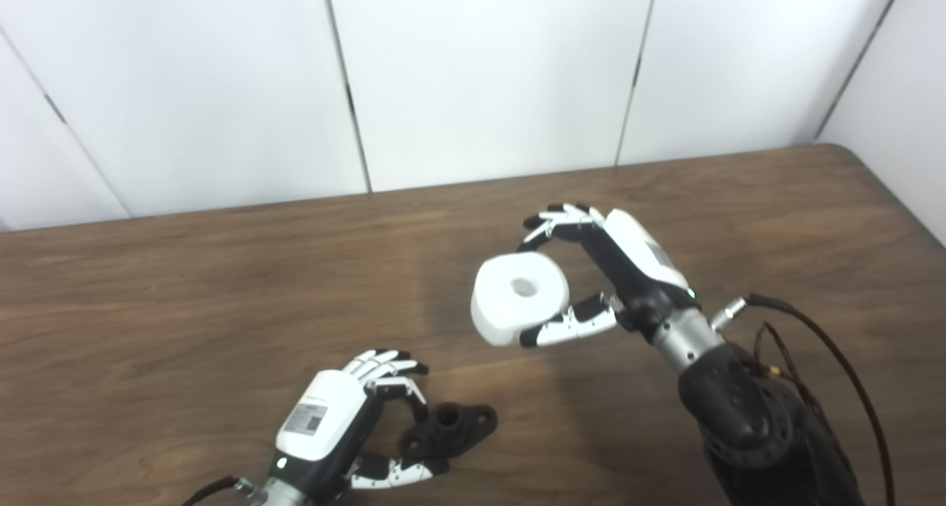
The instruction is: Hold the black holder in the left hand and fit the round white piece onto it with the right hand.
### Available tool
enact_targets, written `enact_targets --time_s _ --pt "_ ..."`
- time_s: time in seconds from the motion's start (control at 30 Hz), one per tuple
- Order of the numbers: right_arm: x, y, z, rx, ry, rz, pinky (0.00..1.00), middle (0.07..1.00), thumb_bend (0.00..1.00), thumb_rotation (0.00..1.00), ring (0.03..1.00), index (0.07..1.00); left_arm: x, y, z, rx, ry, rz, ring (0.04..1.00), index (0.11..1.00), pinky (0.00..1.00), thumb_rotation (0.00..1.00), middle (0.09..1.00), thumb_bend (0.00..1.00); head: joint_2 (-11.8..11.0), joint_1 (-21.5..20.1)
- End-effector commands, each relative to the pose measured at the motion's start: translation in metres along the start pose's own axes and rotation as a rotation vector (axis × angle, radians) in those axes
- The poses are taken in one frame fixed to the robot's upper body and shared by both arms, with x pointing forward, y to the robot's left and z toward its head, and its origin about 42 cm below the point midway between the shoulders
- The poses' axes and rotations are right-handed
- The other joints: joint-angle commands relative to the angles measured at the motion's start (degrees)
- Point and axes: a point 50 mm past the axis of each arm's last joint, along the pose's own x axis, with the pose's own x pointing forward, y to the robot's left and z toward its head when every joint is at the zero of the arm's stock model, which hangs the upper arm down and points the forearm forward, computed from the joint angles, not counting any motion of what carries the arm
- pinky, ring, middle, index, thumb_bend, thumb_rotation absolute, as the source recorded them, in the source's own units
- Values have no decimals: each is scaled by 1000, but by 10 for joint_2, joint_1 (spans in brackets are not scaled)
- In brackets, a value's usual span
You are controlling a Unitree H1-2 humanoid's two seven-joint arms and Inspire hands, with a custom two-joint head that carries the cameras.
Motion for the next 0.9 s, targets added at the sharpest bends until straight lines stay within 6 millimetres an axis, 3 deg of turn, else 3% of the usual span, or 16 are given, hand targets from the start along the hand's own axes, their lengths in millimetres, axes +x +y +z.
enact_targets --time_s 0.0,0.33,0.87 --pt "-4 -9 16 -28 -62 -29 973 797 517 138 906 484 0 -11 2 46 24 -82 874 486 905 54 796 523 4 5" --pt "-21 -10 28 -9 -81 49 1000 801 517 135 914 483 5 -7 9 57 30 -83 872 486 913 55 796 524 25 18" --pt "-23 -3 36 6 -78 111 1000 801 516 136 917 484 10 -6 13 52 35 -82 881 486 919 55 796 524 47 34"
